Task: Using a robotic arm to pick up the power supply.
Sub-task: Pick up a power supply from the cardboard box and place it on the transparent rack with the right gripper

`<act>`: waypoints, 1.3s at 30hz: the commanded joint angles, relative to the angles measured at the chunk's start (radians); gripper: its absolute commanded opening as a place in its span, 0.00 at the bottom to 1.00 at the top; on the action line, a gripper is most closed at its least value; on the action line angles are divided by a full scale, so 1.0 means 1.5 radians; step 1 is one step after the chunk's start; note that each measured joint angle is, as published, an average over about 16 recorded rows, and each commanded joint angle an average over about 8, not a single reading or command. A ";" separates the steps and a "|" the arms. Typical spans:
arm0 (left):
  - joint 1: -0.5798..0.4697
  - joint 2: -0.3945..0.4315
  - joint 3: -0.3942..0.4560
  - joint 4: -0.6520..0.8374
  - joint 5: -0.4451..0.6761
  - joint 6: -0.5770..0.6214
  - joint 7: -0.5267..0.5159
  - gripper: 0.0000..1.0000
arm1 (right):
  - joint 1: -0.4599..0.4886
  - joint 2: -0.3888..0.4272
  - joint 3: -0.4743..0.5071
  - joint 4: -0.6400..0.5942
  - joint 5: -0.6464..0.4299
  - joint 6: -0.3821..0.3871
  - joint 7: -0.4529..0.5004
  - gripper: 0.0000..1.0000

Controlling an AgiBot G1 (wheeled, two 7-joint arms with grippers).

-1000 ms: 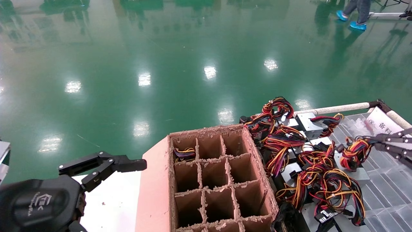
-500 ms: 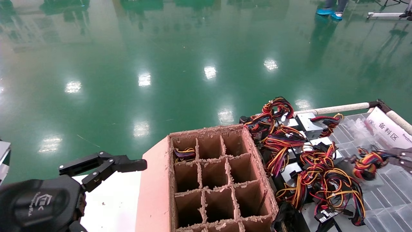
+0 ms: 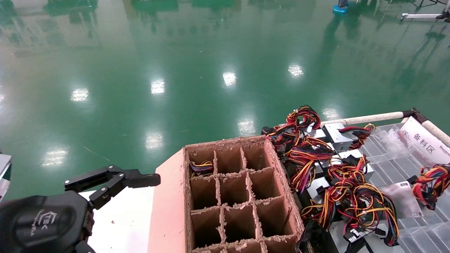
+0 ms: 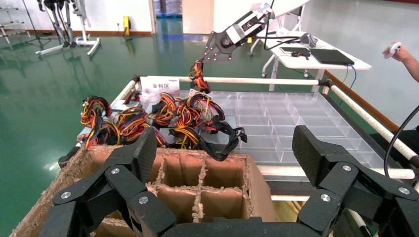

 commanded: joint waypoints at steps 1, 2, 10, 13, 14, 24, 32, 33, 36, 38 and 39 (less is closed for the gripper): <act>0.000 0.000 0.000 0.000 0.000 0.000 0.000 1.00 | 0.003 0.001 0.000 -0.005 0.000 0.022 -0.002 0.00; 0.000 0.000 0.000 0.000 0.000 0.000 0.000 1.00 | 0.004 0.000 0.000 -0.007 0.000 0.033 -0.002 0.00; 0.000 0.000 0.000 0.000 0.000 0.000 0.000 1.00 | 0.006 -0.020 -0.005 -0.005 -0.007 0.059 0.003 0.00; 0.000 0.000 0.000 0.000 0.000 0.000 0.000 1.00 | 0.010 -0.029 -0.008 0.001 -0.011 0.042 0.010 0.00; 0.000 0.000 0.000 0.000 0.000 0.000 0.000 1.00 | 0.012 -0.031 -0.009 0.004 -0.013 0.034 0.012 0.00; 0.000 0.000 0.000 0.000 0.000 0.000 0.000 1.00 | 0.046 -0.052 -0.027 0.038 -0.035 -0.098 0.061 0.00; 0.000 0.000 0.000 0.000 0.000 0.000 0.000 1.00 | 0.046 -0.058 -0.037 0.036 -0.042 -0.106 0.091 0.00; 0.000 0.000 0.000 0.000 0.000 0.000 0.000 1.00 | 0.044 -0.057 -0.037 0.033 -0.041 -0.105 0.093 0.02; 0.000 0.000 0.000 0.000 0.000 0.000 0.000 1.00 | 0.040 -0.056 -0.036 0.025 -0.038 -0.102 0.100 0.32; 0.000 0.000 0.000 0.000 0.000 0.000 0.000 1.00 | 0.037 -0.056 -0.035 0.019 -0.036 -0.101 0.104 0.57; 0.000 0.000 0.000 0.000 0.000 0.000 0.000 1.00 | 0.036 -0.056 -0.035 0.017 -0.036 -0.101 0.106 0.70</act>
